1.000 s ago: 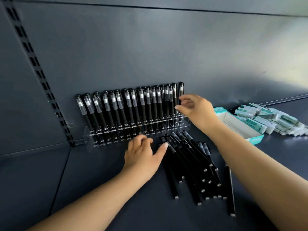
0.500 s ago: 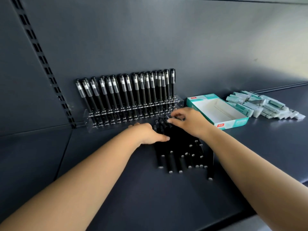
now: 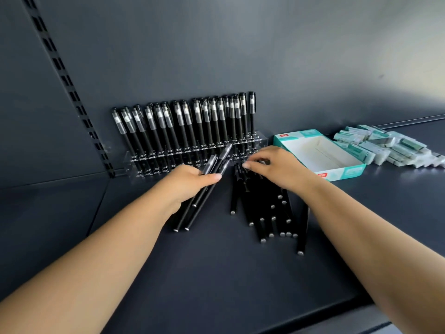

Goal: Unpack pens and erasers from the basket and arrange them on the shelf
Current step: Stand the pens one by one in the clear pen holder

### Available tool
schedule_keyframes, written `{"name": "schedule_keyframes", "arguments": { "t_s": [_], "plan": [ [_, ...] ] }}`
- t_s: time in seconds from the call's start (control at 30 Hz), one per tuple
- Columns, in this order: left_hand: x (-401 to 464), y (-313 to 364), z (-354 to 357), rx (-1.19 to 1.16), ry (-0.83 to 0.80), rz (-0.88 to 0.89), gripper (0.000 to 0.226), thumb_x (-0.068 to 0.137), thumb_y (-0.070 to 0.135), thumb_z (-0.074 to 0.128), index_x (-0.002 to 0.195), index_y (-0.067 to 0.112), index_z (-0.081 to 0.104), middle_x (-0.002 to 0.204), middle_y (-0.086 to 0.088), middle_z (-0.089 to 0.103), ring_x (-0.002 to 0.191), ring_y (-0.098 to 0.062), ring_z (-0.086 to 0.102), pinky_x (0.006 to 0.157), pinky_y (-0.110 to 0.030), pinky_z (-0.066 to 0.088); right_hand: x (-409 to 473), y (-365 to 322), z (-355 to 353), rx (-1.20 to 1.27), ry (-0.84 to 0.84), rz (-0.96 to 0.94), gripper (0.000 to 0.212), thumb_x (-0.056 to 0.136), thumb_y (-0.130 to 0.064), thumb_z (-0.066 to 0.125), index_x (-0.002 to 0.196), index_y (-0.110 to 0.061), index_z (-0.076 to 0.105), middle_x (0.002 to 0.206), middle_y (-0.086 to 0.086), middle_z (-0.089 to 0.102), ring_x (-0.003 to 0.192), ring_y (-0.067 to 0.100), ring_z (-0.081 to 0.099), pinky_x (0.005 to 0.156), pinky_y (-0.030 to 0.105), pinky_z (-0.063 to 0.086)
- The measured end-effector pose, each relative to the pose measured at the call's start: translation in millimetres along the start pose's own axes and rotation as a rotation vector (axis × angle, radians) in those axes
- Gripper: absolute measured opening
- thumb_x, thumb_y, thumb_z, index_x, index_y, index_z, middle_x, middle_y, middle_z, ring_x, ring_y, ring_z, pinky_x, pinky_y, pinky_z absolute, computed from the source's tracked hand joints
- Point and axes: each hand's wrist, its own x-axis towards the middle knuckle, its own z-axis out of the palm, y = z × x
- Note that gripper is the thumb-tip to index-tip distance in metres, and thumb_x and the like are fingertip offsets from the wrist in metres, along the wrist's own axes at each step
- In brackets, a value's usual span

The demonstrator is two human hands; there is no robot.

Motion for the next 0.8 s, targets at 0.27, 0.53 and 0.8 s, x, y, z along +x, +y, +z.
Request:
{"name": "schedule_keyframes", "arguments": {
  "t_s": [0.27, 0.53, 0.8],
  "plan": [
    [-28, 8, -8, -0.653, -0.049, 0.344, 0.01, 0.088, 0.009, 0.054, 0.094, 0.01, 0.062, 0.081, -0.001, 0.07, 0.075, -0.012, 0.069, 0.071, -0.024, 0.056, -8, -81, 0, 0.591, -0.016, -0.141, 0.025, 0.087, -0.017, 0.059, 0.065, -0.006, 0.062, 0.059, 0.001, 0.058, 0.059, 0.007, 0.054, 0.061, 0.016, 0.045],
    [-31, -25, -2, -0.574, 0.001, 0.407, 0.016, 0.088, 0.004, 0.054, 0.094, 0.016, 0.061, 0.084, 0.002, 0.072, 0.089, -0.015, 0.068, 0.087, -0.033, 0.053, -11, -83, 16, 0.51, -0.058, -0.124, 0.034, 0.092, -0.019, 0.05, 0.066, 0.002, 0.056, 0.057, 0.007, 0.053, 0.058, 0.012, 0.049, 0.062, 0.019, 0.042],
    [-27, -36, 7, -0.586, -0.087, 0.36, 0.019, 0.088, 0.003, 0.054, 0.092, 0.02, 0.061, 0.081, 0.007, 0.073, 0.084, -0.008, 0.068, 0.081, -0.024, 0.054, -13, -77, 15, 0.474, 0.004, -0.04, 0.038, 0.095, -0.02, 0.045, 0.085, 0.017, 0.052, 0.087, 0.031, 0.057, 0.085, 0.038, 0.055, 0.091, 0.055, 0.042]
  ]
}}
